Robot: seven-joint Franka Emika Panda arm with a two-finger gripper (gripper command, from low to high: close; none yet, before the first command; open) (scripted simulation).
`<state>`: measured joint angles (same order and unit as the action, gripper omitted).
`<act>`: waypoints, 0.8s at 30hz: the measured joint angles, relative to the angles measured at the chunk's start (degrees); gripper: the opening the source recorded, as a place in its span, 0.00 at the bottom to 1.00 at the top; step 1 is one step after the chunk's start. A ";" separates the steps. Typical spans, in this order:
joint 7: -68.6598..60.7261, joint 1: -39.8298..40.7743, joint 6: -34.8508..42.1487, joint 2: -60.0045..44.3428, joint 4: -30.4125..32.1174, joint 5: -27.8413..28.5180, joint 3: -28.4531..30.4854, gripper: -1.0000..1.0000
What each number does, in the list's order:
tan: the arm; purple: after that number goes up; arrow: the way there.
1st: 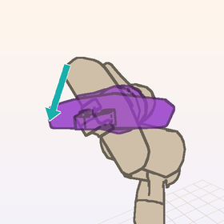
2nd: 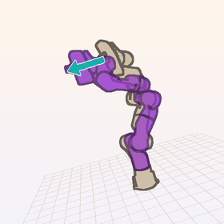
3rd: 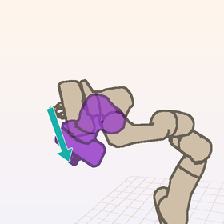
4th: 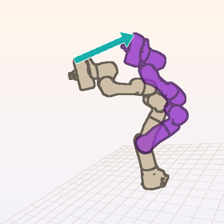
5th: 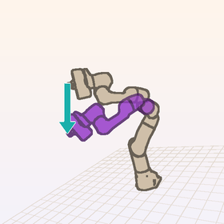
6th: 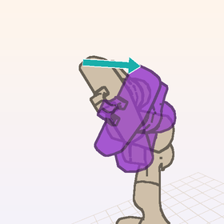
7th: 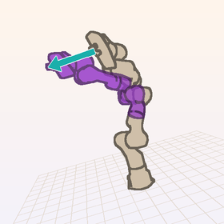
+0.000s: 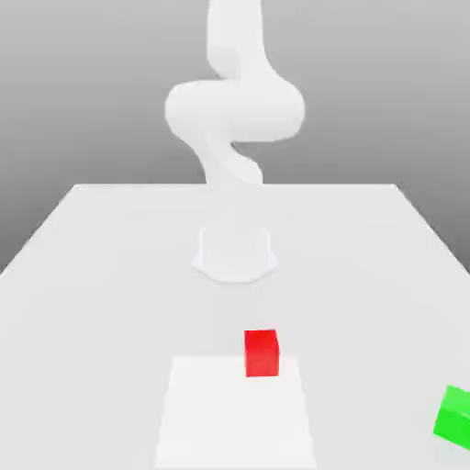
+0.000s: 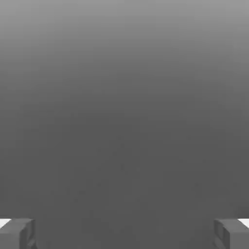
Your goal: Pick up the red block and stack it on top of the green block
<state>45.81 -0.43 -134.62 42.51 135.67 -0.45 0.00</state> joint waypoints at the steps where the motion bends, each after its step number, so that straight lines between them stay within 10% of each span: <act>1: 0.00 -0.23 -1.39 -1.64 1.88 -0.19 -0.02 0.50; 16: 1.31 -3.27 -23.59 -28.79 30.69 -1.52 -2.86 0.50; 23: 4.28 -4.80 -40.53 -49.84 32.10 2.07 -1.41 0.50; 24: 4.48 -5.28 -42.00 -51.55 31.88 2.30 -0.89 0.00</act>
<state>50.29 -5.71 -176.62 -9.04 167.56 1.85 -0.89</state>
